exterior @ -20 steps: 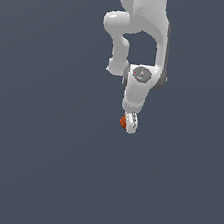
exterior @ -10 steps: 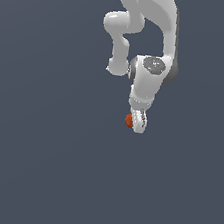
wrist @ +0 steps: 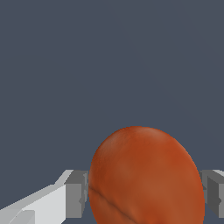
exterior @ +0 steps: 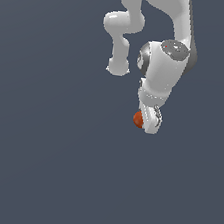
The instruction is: Pick up the object and move it to a goal position.
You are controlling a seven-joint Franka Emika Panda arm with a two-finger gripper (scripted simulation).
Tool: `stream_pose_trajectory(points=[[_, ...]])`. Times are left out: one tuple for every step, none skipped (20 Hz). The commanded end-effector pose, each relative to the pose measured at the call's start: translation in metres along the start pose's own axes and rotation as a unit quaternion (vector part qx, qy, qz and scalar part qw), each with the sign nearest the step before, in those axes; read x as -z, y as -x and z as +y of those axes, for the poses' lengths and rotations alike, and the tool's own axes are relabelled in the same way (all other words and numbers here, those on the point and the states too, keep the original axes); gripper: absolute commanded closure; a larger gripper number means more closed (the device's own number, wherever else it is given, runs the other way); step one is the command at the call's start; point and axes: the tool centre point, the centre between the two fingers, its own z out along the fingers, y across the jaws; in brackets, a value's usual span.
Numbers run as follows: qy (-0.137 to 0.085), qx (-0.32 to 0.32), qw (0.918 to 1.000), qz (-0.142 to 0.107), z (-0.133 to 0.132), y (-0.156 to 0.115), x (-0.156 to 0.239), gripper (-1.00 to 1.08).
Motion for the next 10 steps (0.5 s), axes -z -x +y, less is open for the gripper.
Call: stream_pose_trajectory(points=[[0.0,0.0,1.0,0.0,-0.007,0.003,0.012,1.08],[0.0,0.0,1.0,0.0,-0.009,0.004,0.015,1.08],[0.0,0.0,1.0,0.0,-0.011,0.005,0.018,1.08],[0.0,0.0,1.0,0.0,-0.012,0.006,0.02,1.08],[0.0,0.0,1.0,0.0,-0.013,0.007,0.022,1.08],[0.0,0.0,1.0,-0.001,-0.014,0.007,0.023,1.08],[0.0,0.0,1.0,-0.001,-0.015,0.008,0.024,1.08],[0.0,0.0,1.0,-0.001,-0.016,0.008,0.025,1.08],[0.0,0.0,1.0,-0.001,-0.016,0.008,0.025,1.08],[0.0,0.0,1.0,-0.001,-0.016,0.008,0.025,1.08]])
